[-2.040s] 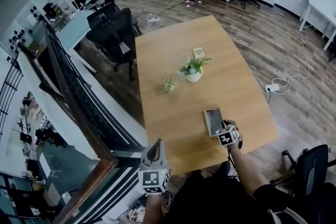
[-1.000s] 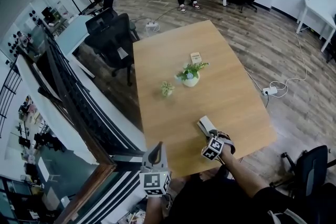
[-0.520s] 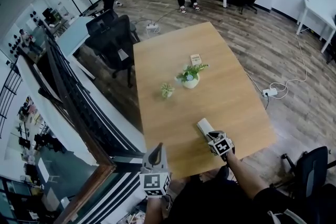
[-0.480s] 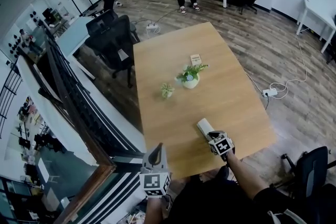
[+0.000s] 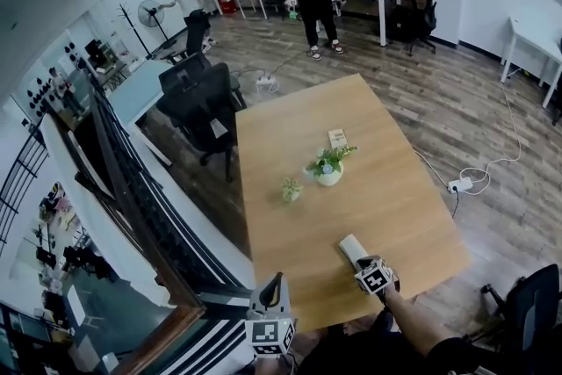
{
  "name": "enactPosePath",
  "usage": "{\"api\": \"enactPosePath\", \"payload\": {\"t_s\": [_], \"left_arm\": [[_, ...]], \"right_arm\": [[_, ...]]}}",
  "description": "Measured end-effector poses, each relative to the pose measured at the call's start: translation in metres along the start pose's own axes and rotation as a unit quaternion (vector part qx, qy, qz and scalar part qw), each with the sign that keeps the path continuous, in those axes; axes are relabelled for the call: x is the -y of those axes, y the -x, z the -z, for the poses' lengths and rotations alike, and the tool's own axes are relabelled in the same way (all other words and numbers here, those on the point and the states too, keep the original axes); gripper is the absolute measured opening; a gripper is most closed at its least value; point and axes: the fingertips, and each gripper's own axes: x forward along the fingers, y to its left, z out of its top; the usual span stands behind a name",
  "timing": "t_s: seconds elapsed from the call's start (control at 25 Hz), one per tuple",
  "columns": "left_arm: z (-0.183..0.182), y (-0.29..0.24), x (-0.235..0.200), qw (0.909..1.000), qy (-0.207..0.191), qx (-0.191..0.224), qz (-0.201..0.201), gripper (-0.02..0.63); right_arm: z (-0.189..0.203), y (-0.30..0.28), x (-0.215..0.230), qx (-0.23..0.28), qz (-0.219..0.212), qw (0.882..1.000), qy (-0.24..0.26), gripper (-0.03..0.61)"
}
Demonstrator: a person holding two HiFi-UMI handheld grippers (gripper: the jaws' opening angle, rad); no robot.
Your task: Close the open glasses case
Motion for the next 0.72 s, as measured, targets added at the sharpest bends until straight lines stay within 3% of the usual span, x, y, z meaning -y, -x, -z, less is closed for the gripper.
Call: {"api": "enactPosePath", "payload": {"t_s": [0.32, 0.72], "left_arm": [[-0.007, 0.004, 0.004, 0.9999, -0.002, 0.010, -0.004, -0.002], [-0.002, 0.014, -0.007, 0.9997, 0.001, 0.015, -0.021, -0.002]], "right_arm": [[0.009, 0.000, 0.003, -0.029, 0.015, 0.999, 0.015, 0.015], [0.000, -0.006, 0.003, -0.010, 0.001, 1.000, -0.006, 0.015]]}}
